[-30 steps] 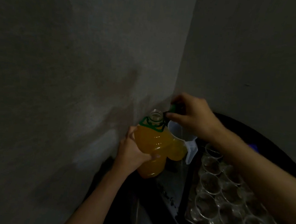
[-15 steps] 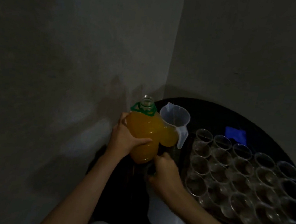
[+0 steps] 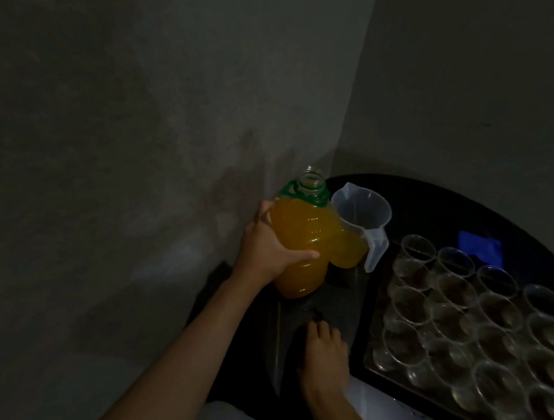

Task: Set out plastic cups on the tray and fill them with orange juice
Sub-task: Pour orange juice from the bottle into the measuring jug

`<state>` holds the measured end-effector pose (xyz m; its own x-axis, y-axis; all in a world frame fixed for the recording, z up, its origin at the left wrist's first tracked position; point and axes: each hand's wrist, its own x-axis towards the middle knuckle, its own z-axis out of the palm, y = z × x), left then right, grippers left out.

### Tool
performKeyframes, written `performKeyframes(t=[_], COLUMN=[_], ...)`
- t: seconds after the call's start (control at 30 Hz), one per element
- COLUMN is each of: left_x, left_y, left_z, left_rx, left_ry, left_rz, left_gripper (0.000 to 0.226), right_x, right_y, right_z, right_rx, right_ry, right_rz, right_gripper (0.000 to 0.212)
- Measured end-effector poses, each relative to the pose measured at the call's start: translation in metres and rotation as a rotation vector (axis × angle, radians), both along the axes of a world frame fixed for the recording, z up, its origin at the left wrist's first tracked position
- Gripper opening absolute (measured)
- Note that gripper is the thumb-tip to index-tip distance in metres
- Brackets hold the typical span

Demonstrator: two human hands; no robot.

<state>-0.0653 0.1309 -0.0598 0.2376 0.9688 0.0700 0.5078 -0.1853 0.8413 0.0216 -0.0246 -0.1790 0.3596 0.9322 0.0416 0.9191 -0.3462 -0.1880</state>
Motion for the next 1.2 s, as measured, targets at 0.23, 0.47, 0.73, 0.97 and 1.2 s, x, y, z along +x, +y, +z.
performKeyframes(t=[0.23,0.47,0.73,0.97,1.2], left_x=[-0.001,0.001,0.0,-0.003,-0.01], left_y=[0.002,-0.005,-0.015,-0.008,0.004], left_z=[-0.002,-0.001,-0.012,-0.026,-0.107], left_rx=[0.017,-0.03,0.041,-0.071,-0.149], left_ry=[-0.012,-0.096,-0.083,-0.093,-0.183], left_rz=[-0.004,-0.036,-0.064,-0.067,-0.139], left_gripper=[0.125,0.114,0.143,0.16,0.155], right_x=[0.008,0.03,0.038,0.03,0.036], right_y=[0.014,0.056,0.102,0.108,0.119], right_z=[0.044,0.194,0.213,0.228,0.238], right_rx=[0.284,0.916,0.625,0.589,0.596], right_ry=[0.305,0.174,-0.294,-0.273,-0.168], right_rz=[-0.048,0.216,0.449,0.437,0.438], right_gripper=[0.046,0.045,0.022,0.021,0.022])
